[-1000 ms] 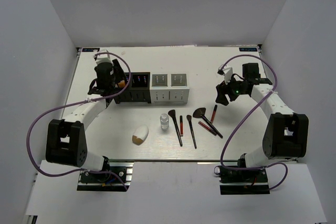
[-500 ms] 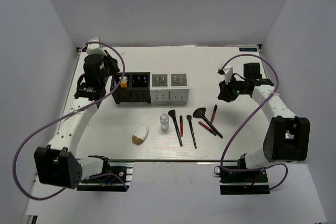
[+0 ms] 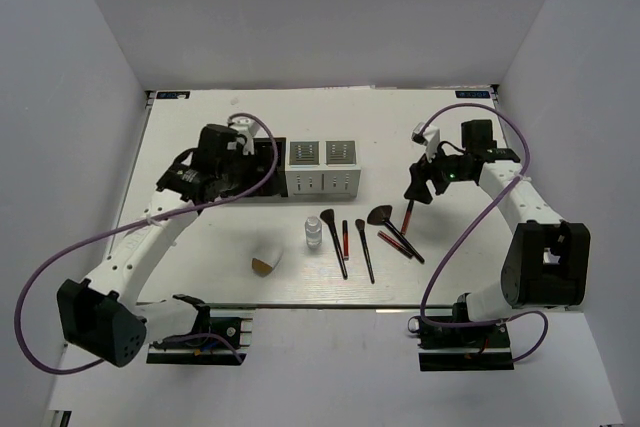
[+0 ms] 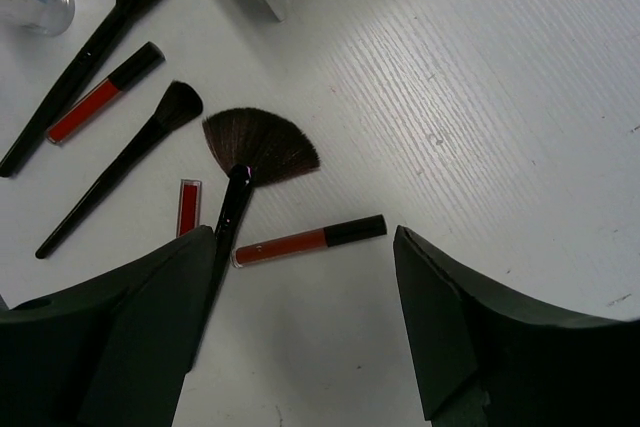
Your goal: Organize the makeup
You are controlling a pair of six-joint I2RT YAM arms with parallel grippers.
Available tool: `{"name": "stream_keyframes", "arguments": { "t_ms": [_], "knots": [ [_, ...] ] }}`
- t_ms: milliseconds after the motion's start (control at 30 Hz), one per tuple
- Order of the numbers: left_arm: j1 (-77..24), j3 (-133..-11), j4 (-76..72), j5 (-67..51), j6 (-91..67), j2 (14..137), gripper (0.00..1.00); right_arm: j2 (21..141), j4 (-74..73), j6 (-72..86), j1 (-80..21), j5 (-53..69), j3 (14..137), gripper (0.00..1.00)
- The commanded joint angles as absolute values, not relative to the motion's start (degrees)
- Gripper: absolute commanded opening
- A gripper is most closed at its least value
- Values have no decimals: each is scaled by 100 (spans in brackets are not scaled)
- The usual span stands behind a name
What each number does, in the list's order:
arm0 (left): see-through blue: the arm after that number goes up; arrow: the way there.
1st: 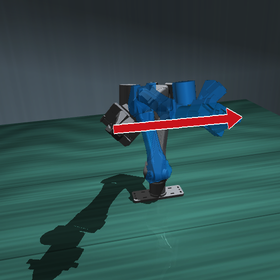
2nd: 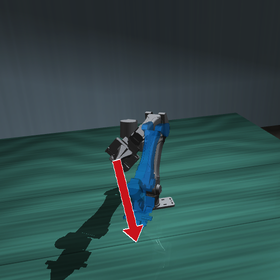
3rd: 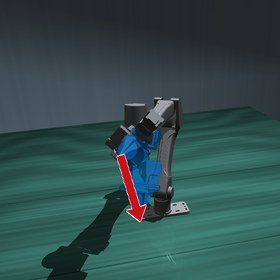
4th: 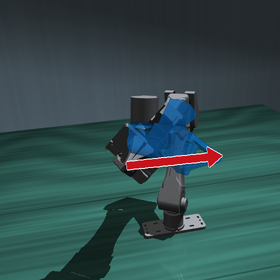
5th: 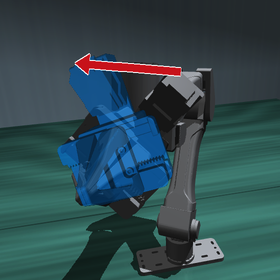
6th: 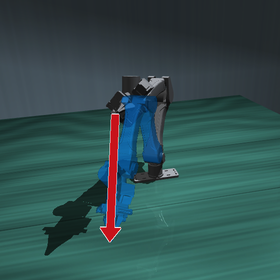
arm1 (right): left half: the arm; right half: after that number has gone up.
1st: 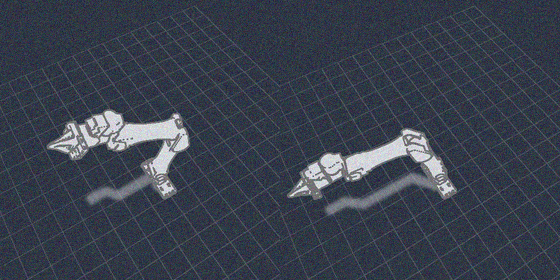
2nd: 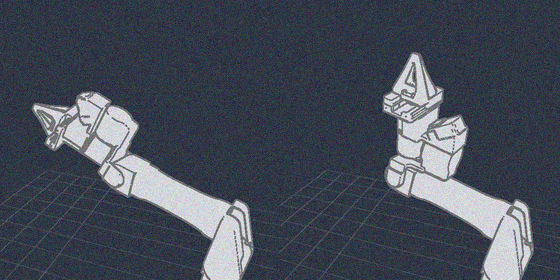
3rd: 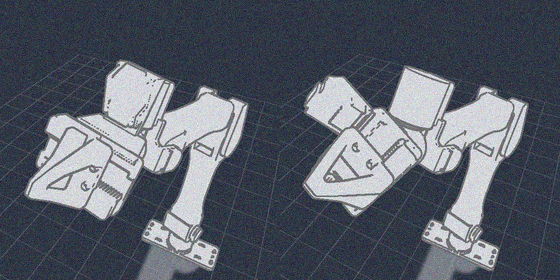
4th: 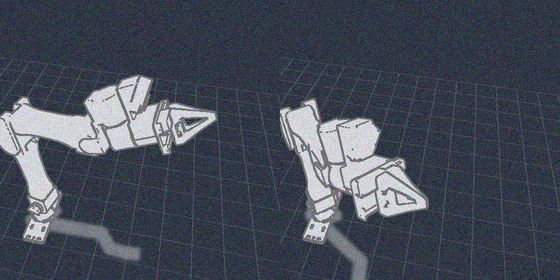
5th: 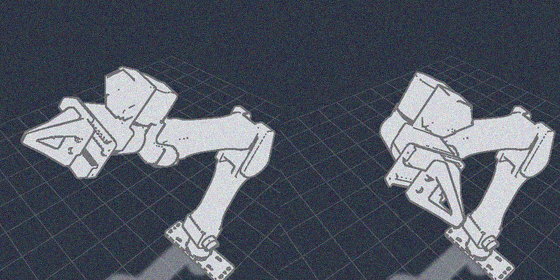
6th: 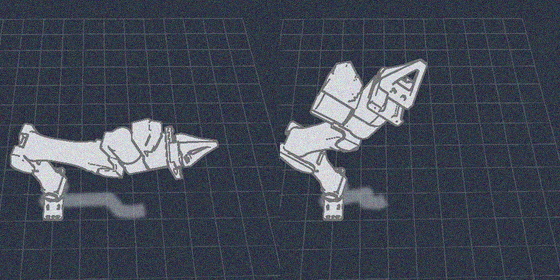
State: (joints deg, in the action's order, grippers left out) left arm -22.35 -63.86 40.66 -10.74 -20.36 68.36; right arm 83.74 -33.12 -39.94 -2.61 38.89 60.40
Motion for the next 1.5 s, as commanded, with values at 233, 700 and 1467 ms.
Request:
{"name": "stream_keyframes", "arguments": {
  "t_ms": [233, 700, 1467],
  "knots": [
    [-3383, -6452, 5257, -203, -2101, 7822, 92, 8271, -3472, -4096, -316, 3762, 6179, 79],
    [-3709, -5019, 4210, 167, -2311, 7620, 93, 8297, -3437, -4087, -316, 3604, 6029, 79],
    [-3762, -4746, 4034, 1107, -2926, 8516, 90, 8323, -3305, -4025, -299, 3577, 5906, 80]
  ]
}}
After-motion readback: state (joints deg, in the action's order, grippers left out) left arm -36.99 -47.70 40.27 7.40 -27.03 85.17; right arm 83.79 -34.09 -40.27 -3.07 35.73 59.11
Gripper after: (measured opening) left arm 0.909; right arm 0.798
